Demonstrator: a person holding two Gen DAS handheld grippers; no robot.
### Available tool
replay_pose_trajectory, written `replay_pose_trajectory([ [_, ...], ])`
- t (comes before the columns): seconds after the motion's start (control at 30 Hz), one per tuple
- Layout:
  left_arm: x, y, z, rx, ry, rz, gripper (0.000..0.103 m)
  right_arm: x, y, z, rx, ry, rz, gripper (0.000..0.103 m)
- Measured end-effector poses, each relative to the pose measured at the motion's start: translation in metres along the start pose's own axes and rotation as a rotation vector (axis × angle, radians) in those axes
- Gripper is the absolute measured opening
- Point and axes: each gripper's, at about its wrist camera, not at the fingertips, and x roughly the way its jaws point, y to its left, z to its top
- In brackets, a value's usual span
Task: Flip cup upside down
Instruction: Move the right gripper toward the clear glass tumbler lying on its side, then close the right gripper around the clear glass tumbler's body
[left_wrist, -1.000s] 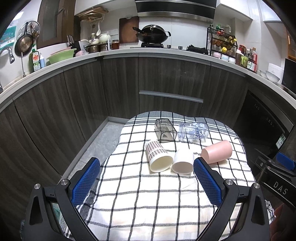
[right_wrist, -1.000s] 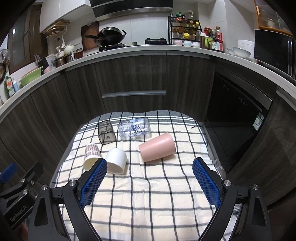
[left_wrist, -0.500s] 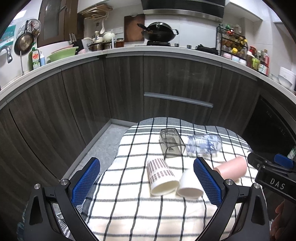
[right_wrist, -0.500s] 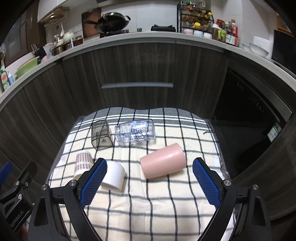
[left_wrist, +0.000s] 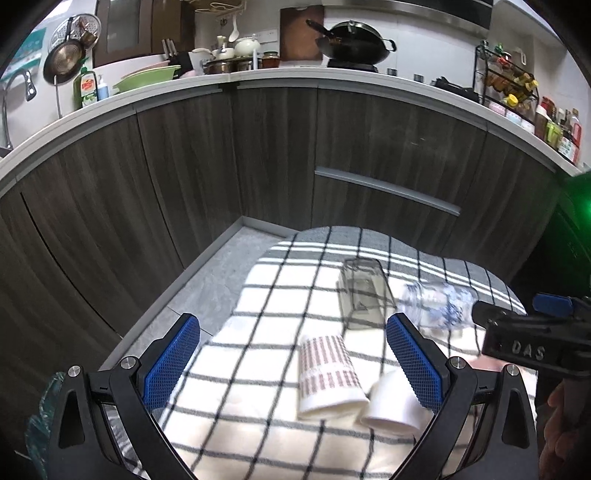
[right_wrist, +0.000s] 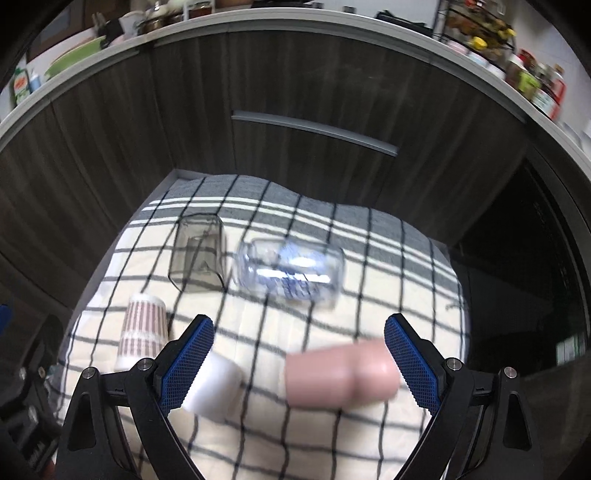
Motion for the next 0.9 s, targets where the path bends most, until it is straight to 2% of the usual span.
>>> replay_pose_trajectory([
  [0.17,0.019,0.028,0.016,-0.028,-0.021,0.019,0.103,0.028,0.029,0.030,-0.011,0.017,0.074,0.094],
  [0.33,0.043,0.050,0.026,-0.021,-0.026,0.045,0.103,0.061,0.062,0.052,-0.015,0.039,0.108,0.094],
  [0.57,0.081,0.067,0.029,-0.031,0.000,0.046,0.103,0.103,0.094,0.071,-0.044,0.076,0.090,0.093],
  [0.9,0.115,0.079,0.025,-0.063,0.050,0.044,0.103,0.149,0.106,0.081,-0.047,0.155,0.089,0.093],
])
